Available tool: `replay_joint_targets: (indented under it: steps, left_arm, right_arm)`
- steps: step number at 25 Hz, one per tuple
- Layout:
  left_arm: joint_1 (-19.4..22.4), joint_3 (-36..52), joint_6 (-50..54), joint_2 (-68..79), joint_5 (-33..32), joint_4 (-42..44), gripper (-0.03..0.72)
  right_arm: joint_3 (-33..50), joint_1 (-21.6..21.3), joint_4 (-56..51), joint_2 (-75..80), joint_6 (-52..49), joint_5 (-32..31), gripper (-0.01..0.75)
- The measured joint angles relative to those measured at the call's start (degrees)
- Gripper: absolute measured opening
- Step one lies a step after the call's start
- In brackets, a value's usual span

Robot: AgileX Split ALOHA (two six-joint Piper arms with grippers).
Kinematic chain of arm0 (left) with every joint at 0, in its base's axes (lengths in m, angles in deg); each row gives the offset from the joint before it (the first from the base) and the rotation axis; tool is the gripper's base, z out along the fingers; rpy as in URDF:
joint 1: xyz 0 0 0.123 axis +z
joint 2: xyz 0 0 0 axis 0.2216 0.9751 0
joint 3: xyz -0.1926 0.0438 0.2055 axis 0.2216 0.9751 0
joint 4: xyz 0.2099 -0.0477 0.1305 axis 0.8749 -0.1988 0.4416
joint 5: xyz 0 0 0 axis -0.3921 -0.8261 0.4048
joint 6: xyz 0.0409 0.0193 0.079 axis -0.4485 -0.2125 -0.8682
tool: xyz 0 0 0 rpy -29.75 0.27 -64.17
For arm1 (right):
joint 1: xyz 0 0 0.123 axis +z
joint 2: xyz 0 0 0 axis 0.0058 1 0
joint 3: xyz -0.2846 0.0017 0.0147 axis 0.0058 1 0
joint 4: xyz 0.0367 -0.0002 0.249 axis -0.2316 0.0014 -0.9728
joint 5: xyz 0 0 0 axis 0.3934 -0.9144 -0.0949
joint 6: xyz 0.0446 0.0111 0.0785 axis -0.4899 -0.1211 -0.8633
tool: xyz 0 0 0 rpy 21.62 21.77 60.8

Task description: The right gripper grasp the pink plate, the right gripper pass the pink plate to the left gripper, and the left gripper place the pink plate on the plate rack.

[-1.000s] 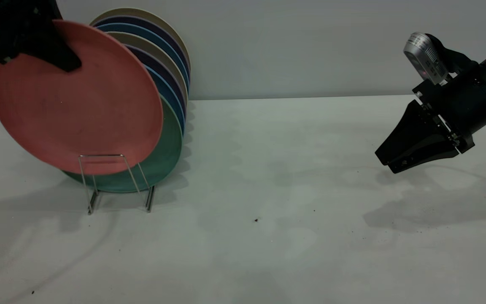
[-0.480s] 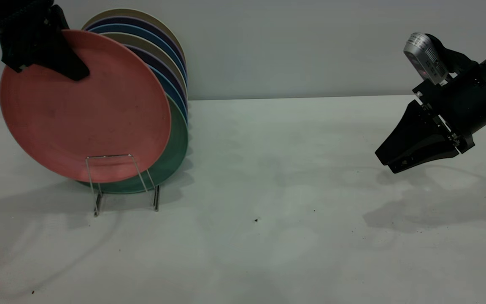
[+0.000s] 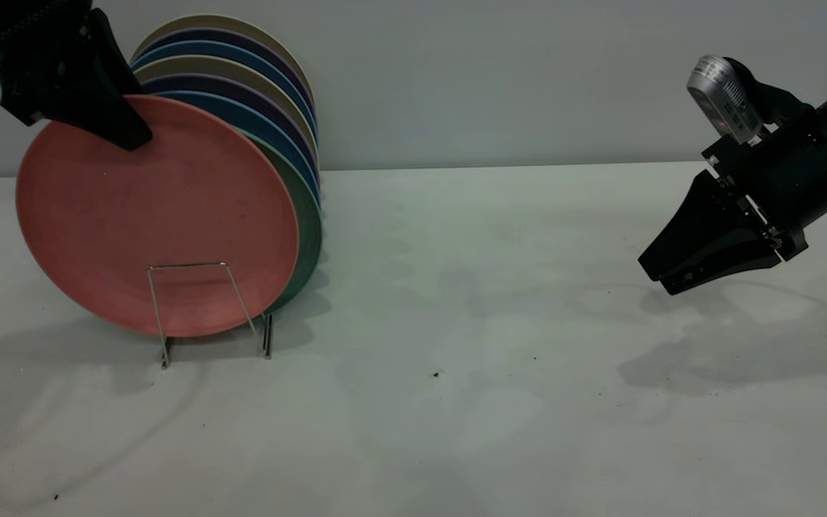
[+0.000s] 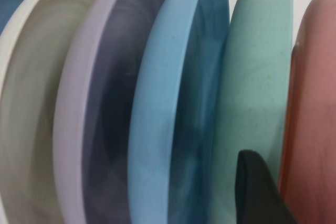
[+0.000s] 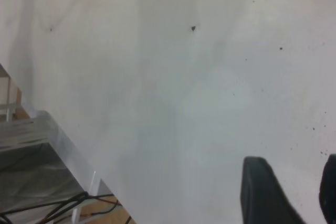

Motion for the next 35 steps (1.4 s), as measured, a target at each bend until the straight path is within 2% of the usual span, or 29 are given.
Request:
replay_joint_targets:
  steps: [8,13,16,20,24,26,28,31,35]
  left_arm:
    - [0.0,0.0,1.0,-2.0,-4.1,0.7,0.364]
    - [0.0,0.0,2.4,-4.6,-7.0,0.9,0.426]
    - [0.0,0.0,8.1,-6.0,-7.5,1.4,0.464]
    - [0.0,0.0,26.9,-8.6,-7.3,4.9,0.477]
    - [0.0,0.0,56.8,-11.6,-7.4,14.1,0.479]
    - [0.0,0.0,71.4,-12.7,-8.5,19.8,0.481]
    - [0.0,0.0,80.3,-13.4,-10.0,25.0,0.482]
    - [0.0,0.0,86.0,-14.7,-12.4,28.8,0.481]
    - [0.0,0.0,87.1,-17.8,-13.5,28.0,0.481]
  right_arm:
    - [0.0,0.0,0.0,0.0,0.0,0.0,0.290]
    - [0.0,0.0,0.0,0.0,-0.2,0.0,0.290]
    - [0.0,0.0,0.6,-0.2,-1.6,0.3,0.290]
    - [0.0,0.7,9.7,-4.1,-8.3,4.5,0.290]
    - [0.0,2.5,24.8,-11.6,-21.0,8.3,0.290]
    - [0.0,3.5,33.5,-15.2,-28.2,8.1,0.290]
    - [0.0,4.9,41.0,-18.9,-34.2,6.4,0.290]
    - [0.0,6.3,48.9,-23.8,-41.0,-0.2,0.290]
    - [0.1,6.8,51.8,-30.5,-45.2,-6.7,0.290]
